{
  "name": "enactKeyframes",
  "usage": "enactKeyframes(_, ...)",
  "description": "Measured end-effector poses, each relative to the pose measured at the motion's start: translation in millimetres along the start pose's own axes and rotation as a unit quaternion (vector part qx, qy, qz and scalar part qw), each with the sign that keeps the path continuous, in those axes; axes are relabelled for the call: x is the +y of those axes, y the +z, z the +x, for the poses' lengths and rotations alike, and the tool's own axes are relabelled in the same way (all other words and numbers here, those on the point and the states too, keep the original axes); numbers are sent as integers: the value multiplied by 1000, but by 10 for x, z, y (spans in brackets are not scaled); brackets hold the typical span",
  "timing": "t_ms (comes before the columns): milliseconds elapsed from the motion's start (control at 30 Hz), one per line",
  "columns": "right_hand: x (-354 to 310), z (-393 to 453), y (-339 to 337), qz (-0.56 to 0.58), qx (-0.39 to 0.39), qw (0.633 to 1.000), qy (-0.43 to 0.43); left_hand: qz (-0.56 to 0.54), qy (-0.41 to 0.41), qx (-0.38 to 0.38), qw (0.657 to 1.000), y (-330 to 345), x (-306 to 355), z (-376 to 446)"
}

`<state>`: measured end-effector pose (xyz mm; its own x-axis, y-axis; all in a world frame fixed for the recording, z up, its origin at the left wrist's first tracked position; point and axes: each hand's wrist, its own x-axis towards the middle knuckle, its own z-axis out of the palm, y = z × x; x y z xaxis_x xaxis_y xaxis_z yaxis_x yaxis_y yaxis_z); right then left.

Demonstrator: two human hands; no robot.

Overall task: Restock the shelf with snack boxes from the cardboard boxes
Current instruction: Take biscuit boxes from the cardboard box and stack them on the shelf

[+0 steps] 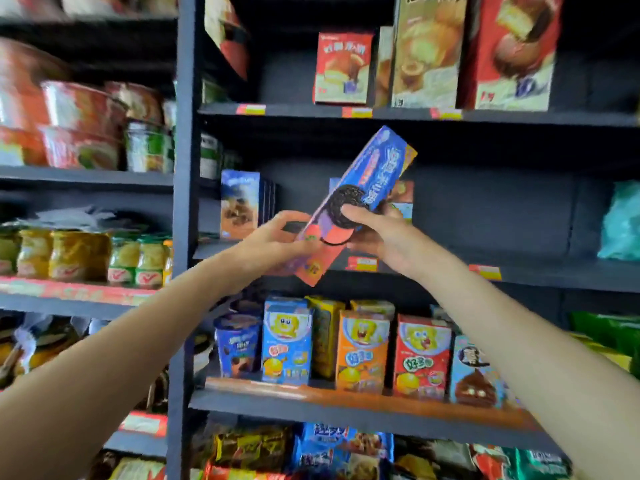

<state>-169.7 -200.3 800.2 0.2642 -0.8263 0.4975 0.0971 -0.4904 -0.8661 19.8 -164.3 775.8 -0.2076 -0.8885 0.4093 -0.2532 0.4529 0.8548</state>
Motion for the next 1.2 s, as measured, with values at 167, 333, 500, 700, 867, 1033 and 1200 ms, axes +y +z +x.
enactKeyframes(167,-121,310,-433,62,-15,998,27,99,52,54,992,-125,192,552)
enactKeyframes(333,-257,595,-944,91,79,991,62,519,240,226,789,-218,211,976)
enactKeyframes(500,-85,711,-1000,26,-17,994,101,525,325,323,717,-53,-31,1212)
enactKeyframes(700,61,878,-1196,-67,35,995,-67,274,213,207,915,-128,-143,1419)
enactKeyframes(867,102,973,-1284,-141,18,989,-45,236,173,181,939,-156,-201,1487)
enactKeyframes(1033,133,1119,-1366,-353,9,935,11,319,83,196,924,-84,-163,1667)
enactKeyframes(1200,158,1265,-1491,-489,68,869,-34,150,68,123,979,6,-267,1908)
